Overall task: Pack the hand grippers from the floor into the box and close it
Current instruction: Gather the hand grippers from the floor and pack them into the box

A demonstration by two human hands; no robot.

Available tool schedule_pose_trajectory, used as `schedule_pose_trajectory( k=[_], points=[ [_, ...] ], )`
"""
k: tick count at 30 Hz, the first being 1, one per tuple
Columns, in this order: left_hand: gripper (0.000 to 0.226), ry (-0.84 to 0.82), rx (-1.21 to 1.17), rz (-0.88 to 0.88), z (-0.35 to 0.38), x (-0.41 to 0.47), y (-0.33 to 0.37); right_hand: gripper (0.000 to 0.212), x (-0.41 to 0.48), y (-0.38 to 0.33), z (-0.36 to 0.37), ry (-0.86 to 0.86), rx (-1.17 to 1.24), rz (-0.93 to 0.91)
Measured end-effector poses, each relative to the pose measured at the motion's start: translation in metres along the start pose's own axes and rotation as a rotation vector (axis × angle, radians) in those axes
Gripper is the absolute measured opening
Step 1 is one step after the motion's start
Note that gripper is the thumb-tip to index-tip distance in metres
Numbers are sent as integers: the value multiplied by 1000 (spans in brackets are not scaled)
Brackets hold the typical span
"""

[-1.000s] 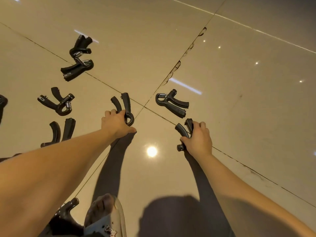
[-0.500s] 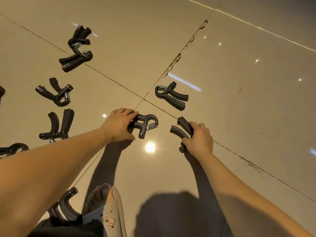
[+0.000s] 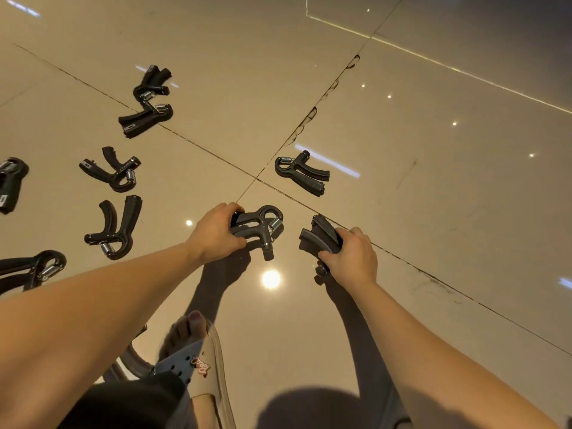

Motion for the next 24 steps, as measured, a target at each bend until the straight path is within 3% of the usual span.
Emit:
schedule_pose_trajectory(
  k=[7,11,14,24],
  points=[
    [57,230,-231,-2,-50,-55,70,60,-46,-15,-61,16,274,-71],
    [54,300,-315,44,-81,-104,115,51,-87,-25,-115,-22,358,-144],
    [55,321,-308,118,-111,-144,155,52,-126,-32,-162,-82,442,-219],
    [62,441,-159,276,-199,-329,268,55,-290,-38,-292,-43,391,-507]
  ],
)
Point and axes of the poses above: each hand's wrist, its own x-axis towards the middle knuckle, its own z-axis out of the palm, y = z × x, the point moved 9 cm from there along x, towards the middle knuckle, and after that the axes turned 10 degrees about z, right-handed, at the moved point
